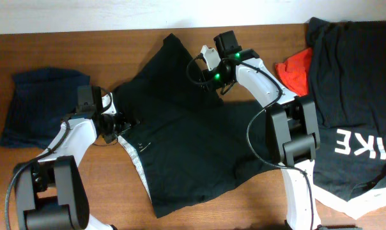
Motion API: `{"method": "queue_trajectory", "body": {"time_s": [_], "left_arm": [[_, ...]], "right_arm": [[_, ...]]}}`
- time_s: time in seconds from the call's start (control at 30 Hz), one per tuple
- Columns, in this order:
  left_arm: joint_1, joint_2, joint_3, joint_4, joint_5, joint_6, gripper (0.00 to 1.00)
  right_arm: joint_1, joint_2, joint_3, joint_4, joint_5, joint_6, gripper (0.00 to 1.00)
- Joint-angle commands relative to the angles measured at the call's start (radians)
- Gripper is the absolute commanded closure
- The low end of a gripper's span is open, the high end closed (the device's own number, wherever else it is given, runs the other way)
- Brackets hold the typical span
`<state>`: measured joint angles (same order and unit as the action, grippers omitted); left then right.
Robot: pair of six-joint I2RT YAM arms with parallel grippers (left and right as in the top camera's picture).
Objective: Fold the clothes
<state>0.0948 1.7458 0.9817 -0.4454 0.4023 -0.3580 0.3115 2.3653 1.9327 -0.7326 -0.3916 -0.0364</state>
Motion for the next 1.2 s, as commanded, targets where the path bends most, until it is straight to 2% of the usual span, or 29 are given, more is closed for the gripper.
{"method": "queue_trajectory", "body": {"time_s": [0.0,0.03,0.07,0.1,0.13,0.3,0.4,0.43,0.47,0.5,0.53,0.6,0.73,0.77,0.8,0.87,0.9,0.93,1.0,1.03,1.07,1.1,1.17], "left_arm": [[-0.007,0.01,0.0,0.005,-0.007,0.016,0.01],[-0.007,0.01,0.0,0.004,-0.007,0.016,0.01],[-0.007,0.01,0.0,0.004,-0.007,0.016,0.01],[-0.007,0.01,0.0,0.003,-0.006,0.016,0.01],[-0.007,0.01,0.0,0.001,-0.007,0.016,0.01],[-0.007,0.01,0.0,0.0,-0.007,0.016,0.01],[-0.007,0.01,0.0,0.0,-0.007,0.016,0.01],[-0.007,0.01,0.0,0.0,-0.007,0.016,0.01],[-0.007,0.01,0.0,0.0,-0.007,0.016,0.01],[-0.007,0.01,0.0,0.0,-0.007,0.016,0.01],[-0.007,0.01,0.0,0.0,-0.007,0.016,0.01],[-0.007,0.01,0.0,0.0,-0.007,0.016,0.01],[-0.007,0.01,0.0,0.0,-0.007,0.016,0.01],[-0.007,0.01,0.0,0.0,-0.007,0.016,0.01],[-0.007,0.01,0.0,0.0,-0.007,0.016,0.01],[-0.007,0.01,0.0,0.0,-0.007,0.016,0.01],[-0.007,0.01,0.0,0.0,-0.007,0.016,0.01],[-0.007,0.01,0.0,0.0,-0.007,0.016,0.01],[-0.007,0.01,0.0,0.0,-0.007,0.016,0.01],[-0.007,0.01,0.0,0.0,-0.007,0.016,0.01],[-0.007,0.01,0.0,0.0,-0.007,0.016,0.01],[-0.007,0.01,0.0,0.0,-0.007,0.016,0.01],[-0.007,0.01,0.0,0.0,-0.007,0.016,0.01]], "right_arm": [[0.009,0.017,-0.012,-0.014,-0.016,-0.008,0.69],[0.009,0.017,-0.012,-0.021,-0.016,-0.008,0.8],[0.008,0.017,-0.012,-0.027,-0.016,-0.009,0.85],[0.007,0.017,-0.012,-0.025,-0.007,-0.008,0.69],[0.007,0.016,-0.012,-0.013,0.016,-0.008,0.42],[0.014,0.025,-0.01,0.035,0.093,-0.009,0.36],[0.025,0.061,-0.01,0.034,0.093,-0.008,0.37],[0.027,0.065,-0.01,0.031,0.093,-0.009,0.4],[0.028,0.067,-0.01,0.032,0.093,-0.009,0.56],[0.028,0.065,-0.009,0.028,0.093,-0.008,0.89],[0.027,0.06,-0.006,0.015,0.093,-0.009,0.96],[0.016,0.037,0.014,-0.026,0.093,-0.008,0.96],[0.051,-0.082,0.2,-0.252,0.042,-0.02,0.96],[0.078,-0.1,0.241,-0.305,0.036,-0.02,0.95],[0.124,-0.12,0.286,-0.369,0.036,-0.021,0.83],[0.178,-0.129,0.306,-0.405,0.036,-0.05,0.8],[0.224,-0.129,0.309,-0.433,0.037,-0.109,0.69],[0.258,-0.129,0.3,-0.451,0.056,-0.188,0.63],[0.284,-0.129,0.296,-0.462,0.182,-0.188,0.61],[0.284,-0.129,0.296,-0.46,0.239,-0.161,0.61],[0.265,-0.13,0.297,-0.441,0.41,-0.05,0.6],[0.239,-0.132,0.297,-0.43,0.487,0.018,0.6],[0.168,-0.132,0.301,-0.414,0.519,0.096,0.59]]}}
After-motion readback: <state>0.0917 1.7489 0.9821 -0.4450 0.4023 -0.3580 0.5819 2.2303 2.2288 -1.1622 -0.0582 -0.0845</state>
